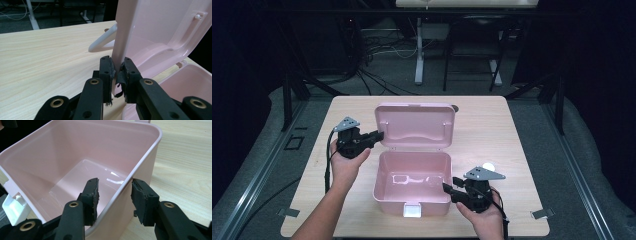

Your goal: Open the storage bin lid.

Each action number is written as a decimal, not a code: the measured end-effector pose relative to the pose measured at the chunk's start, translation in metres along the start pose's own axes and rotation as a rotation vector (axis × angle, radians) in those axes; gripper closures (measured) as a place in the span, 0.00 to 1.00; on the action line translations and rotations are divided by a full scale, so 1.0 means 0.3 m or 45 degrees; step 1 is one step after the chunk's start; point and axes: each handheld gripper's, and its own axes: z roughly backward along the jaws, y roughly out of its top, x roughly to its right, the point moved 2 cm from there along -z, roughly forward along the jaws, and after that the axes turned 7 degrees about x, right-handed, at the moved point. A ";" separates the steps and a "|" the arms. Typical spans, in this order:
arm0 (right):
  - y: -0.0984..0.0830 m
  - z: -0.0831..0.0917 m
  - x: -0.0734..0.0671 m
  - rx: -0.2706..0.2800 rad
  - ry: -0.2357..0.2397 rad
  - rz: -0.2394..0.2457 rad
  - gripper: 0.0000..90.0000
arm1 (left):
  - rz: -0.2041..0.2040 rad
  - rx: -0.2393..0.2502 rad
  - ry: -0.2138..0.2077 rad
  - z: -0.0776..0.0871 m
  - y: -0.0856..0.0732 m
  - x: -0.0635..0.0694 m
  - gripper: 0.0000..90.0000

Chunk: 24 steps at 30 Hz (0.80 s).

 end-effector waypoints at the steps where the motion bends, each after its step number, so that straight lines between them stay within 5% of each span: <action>1: 0.000 0.000 0.000 0.000 0.000 -0.001 0.63 | 0.002 -0.001 -0.001 -0.001 0.000 -0.001 0.89; 24: -0.001 -0.007 0.000 0.000 -0.011 0.010 0.63 | 0.062 -0.034 0.011 -0.032 -0.010 -0.025 0.92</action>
